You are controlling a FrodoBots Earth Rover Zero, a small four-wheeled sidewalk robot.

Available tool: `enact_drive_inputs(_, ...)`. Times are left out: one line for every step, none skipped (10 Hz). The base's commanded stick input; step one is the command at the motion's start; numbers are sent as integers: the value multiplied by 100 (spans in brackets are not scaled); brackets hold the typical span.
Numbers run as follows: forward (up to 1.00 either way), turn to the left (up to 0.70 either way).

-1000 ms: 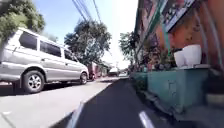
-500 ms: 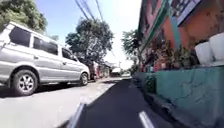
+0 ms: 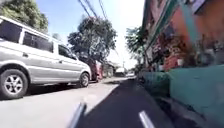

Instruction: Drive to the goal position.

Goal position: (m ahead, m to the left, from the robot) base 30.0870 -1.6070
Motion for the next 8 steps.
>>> enact_drive_inputs(100,-40)
enact_drive_inputs(100,-36)
enact_drive_inputs(100,-12)
enact_drive_inputs(100,3)
enact_drive_inputs(100,4)
enact_drive_inputs(100,4)
enact_drive_inputs(100,1)
enact_drive_inputs(100,0)
